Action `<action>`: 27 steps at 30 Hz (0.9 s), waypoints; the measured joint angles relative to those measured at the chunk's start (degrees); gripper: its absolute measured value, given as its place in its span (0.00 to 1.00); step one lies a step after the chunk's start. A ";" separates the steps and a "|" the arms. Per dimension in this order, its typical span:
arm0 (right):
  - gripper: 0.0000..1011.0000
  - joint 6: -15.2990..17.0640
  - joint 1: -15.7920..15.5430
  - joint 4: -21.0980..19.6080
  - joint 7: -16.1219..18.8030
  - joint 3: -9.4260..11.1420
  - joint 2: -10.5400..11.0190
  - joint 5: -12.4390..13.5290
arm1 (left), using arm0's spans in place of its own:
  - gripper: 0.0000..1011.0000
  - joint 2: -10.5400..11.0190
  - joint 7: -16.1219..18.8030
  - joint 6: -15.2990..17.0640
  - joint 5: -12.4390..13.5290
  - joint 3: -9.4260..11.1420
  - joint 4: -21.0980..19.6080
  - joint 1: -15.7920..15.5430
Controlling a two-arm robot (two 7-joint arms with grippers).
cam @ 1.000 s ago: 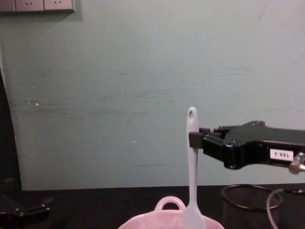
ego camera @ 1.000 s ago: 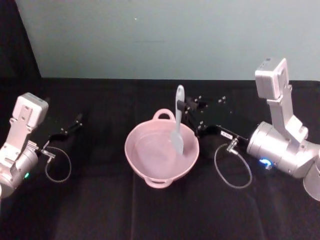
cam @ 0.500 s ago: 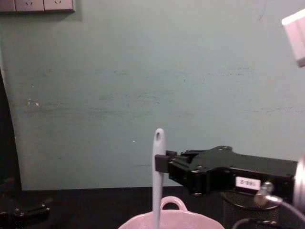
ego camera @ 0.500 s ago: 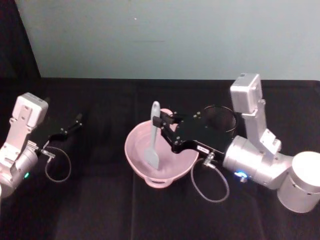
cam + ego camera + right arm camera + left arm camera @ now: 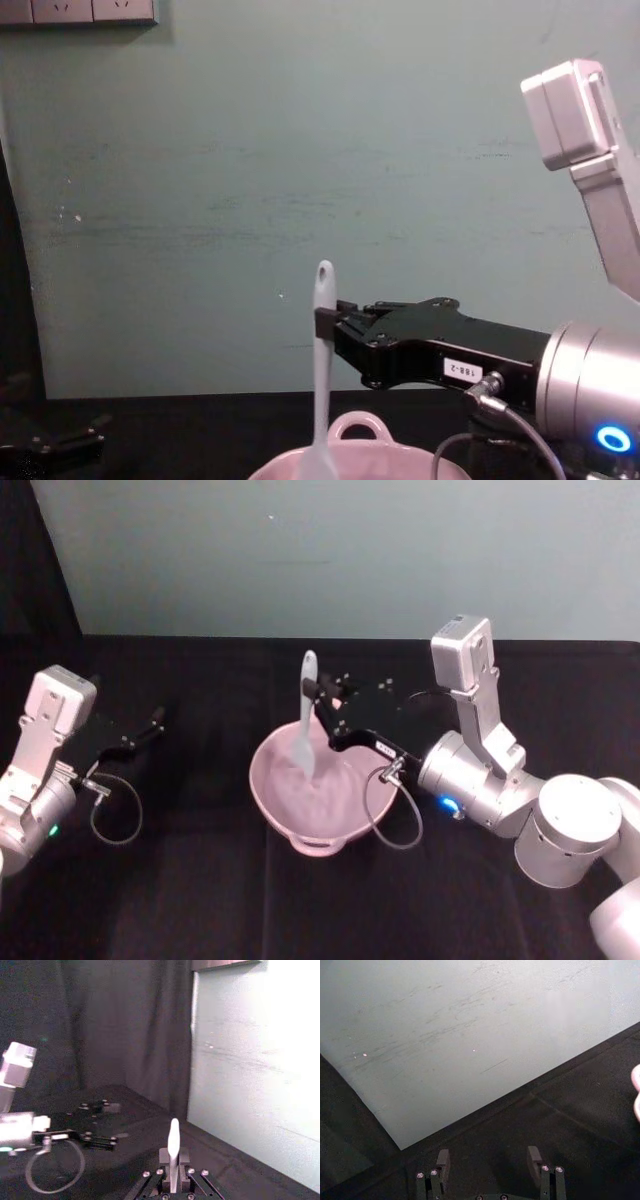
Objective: Use the one hand to pick up the spoon and stir the clear water in the bowl.
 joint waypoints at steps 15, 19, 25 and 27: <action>0.11 2.79 -2.56 -3.49 -1.21 3.88 2.66 -3.24 | 1.00 0.00 0.00 0.00 0.00 0.00 0.00 0.00; 0.11 3.98 -4.95 -6.68 -0.33 4.90 3.87 -2.38 | 1.00 0.00 0.00 0.00 0.00 0.00 0.00 0.00; 0.11 4.85 -8.32 -10.97 1.09 5.27 4.51 0.09 | 1.00 0.00 0.00 0.00 0.00 0.00 0.00 0.00; 0.11 4.97 -8.80 -11.56 1.40 4.96 4.44 0.57 | 1.00 0.00 0.00 0.00 0.00 0.00 0.00 0.00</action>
